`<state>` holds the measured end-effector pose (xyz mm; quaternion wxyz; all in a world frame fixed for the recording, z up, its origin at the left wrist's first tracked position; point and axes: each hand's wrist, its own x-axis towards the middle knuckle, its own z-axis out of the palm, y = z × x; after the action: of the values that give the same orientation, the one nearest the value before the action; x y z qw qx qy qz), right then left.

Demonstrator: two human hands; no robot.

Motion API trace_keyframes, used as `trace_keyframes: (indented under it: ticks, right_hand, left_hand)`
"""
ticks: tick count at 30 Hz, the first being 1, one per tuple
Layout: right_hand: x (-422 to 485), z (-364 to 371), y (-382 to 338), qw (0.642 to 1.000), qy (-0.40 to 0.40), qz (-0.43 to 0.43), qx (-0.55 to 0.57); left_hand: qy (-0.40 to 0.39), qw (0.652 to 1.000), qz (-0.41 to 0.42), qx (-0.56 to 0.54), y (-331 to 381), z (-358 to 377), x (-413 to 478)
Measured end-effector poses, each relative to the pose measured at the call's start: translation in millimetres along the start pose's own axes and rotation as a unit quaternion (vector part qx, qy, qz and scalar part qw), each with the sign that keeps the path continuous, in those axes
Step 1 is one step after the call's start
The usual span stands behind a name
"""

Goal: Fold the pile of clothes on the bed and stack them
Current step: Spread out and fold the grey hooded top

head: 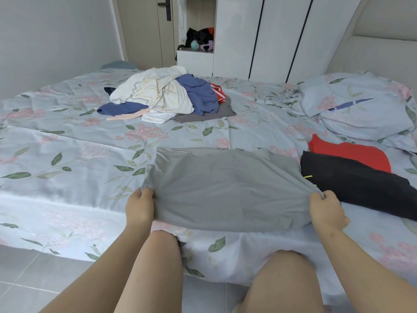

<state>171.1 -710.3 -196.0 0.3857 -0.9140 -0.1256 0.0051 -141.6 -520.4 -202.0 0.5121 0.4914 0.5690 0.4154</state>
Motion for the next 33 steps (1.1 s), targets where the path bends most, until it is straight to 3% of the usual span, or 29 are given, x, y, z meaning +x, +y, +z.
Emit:
trace_keyframes:
  ticks: [3,5,8,10,14,16,18,21,25,27,29,33]
  right_hand:
    - [-3.6,-2.1,2.4,0.999,-0.018,0.033,-0.005]
    - [-2.9,0.0,3.1,0.999,-0.03,0.018,-0.013]
    - [-3.2,1.3,3.3,1.0,0.0,0.006,-0.026]
    - [-4.6,1.0,5.6,0.998,0.028,0.026,-0.041]
    - [-14.8,6.7,1.7,0.994,0.029,0.019,-0.101]
    - [-22.0,11.9,-6.9,0.993,0.049,-0.038,-0.101]
    - [-31.1,17.6,-17.9,0.989,0.047,-0.093,-0.109]
    - [-49.9,30.0,-32.0,0.981,-0.011,-0.132,-0.144]
    - [-71.6,43.9,-40.6,0.966,-0.112,-0.135,-0.19]
    - [-80.9,45.4,-39.6,0.97,-0.109,-0.111,-0.186]
    - [-93.3,47.0,-35.5,0.981,-0.069,-0.065,-0.168]
    - [-117.7,48.4,-29.6,0.994,0.007,0.09,-0.066]
  left_hand:
    - [-0.007,0.999,-0.033,-0.006,-7.5,-0.6,-4.1]
    - [-0.007,1.0,-0.01,0.024,-5.4,0.8,-4.3]
    - [0.084,0.993,0.074,0.035,-1.4,2.4,-10.1]
    - [0.133,0.989,0.069,0.022,-3.1,1.6,-14.7]
    - [0.121,0.968,-0.003,0.219,-12.6,7.5,-11.3]
    - [0.135,0.948,0.051,0.282,-9.3,13.3,-9.9]
    - [0.093,0.921,0.143,0.351,-1.7,23.3,-9.4]
    - [-0.048,0.845,0.238,0.476,8.7,46.2,2.2]
    - [-0.216,0.765,0.305,0.524,15.5,80.9,16.4]
    - [-0.267,0.732,0.322,0.538,16.8,94.5,21.1]
    - [-0.287,0.715,0.33,0.546,17.9,106.4,27.2]
    - [-0.275,0.727,0.333,0.534,21.6,127.3,44.9]
